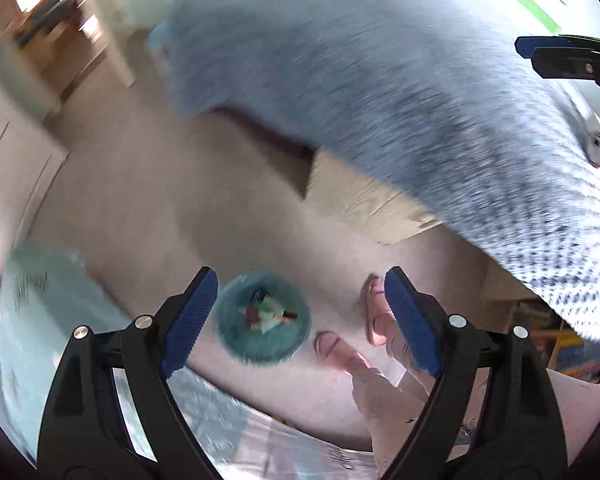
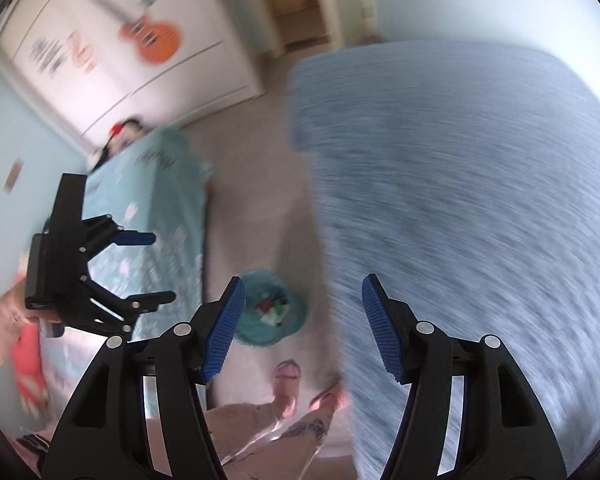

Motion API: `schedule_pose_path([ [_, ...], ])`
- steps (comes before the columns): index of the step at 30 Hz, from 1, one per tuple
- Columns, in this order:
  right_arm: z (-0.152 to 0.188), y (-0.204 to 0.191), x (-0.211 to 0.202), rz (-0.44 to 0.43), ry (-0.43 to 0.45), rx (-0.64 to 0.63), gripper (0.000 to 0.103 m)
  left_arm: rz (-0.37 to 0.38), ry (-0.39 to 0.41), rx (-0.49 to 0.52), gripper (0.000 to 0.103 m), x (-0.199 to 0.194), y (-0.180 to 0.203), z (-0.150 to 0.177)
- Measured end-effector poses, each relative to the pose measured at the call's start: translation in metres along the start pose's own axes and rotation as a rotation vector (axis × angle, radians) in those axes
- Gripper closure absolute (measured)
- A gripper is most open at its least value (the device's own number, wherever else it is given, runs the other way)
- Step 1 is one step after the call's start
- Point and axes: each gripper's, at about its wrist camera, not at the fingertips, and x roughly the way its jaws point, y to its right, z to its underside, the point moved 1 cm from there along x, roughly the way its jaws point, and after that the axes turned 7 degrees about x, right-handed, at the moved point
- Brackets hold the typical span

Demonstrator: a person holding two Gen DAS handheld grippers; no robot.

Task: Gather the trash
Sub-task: 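Return both open tools to the blanket, then grasp the red can with the left tool while the right tool grasps the cream box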

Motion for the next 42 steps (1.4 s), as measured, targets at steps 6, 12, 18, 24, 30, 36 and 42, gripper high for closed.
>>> schedule_pose_path([
  [6, 0.041, 0.087, -0.091, 0.147, 0.120, 0.148, 0.036, 0.060, 0.068, 0.232, 0.015, -0.019, 0.084, -0.068],
  [12, 0.100, 0.182, -0.165, 0.284, 0.172, 0.295, 0.028, 0.122, 0.106, 0.458, 0.012, -0.023, 0.188, -0.115],
  [18, 0.157, 0.254, -0.209, 0.352, 0.161, 0.383, 0.028, 0.189, 0.135, 0.605, 0.007, -0.023, 0.279, -0.155],
  [24, 0.196, 0.300, -0.214, 0.367, 0.136, 0.475, 0.027, 0.215, 0.122, 0.707, 0.007, -0.013, 0.340, -0.179],
  [30, 0.208, 0.337, -0.188, 0.335, 0.085, 0.546, 0.027, 0.255, 0.078, 0.836, 0.007, 0.010, 0.403, -0.187],
  [36, 0.210, 0.360, -0.162, 0.294, 0.035, 0.572, 0.027, 0.296, 0.019, 0.873, 0.007, 0.038, 0.437, -0.192],
  [42, 0.209, 0.376, -0.142, 0.255, -0.015, 0.585, 0.040, 0.344, -0.024, 0.863, 0.022, 0.064, 0.456, -0.204],
])
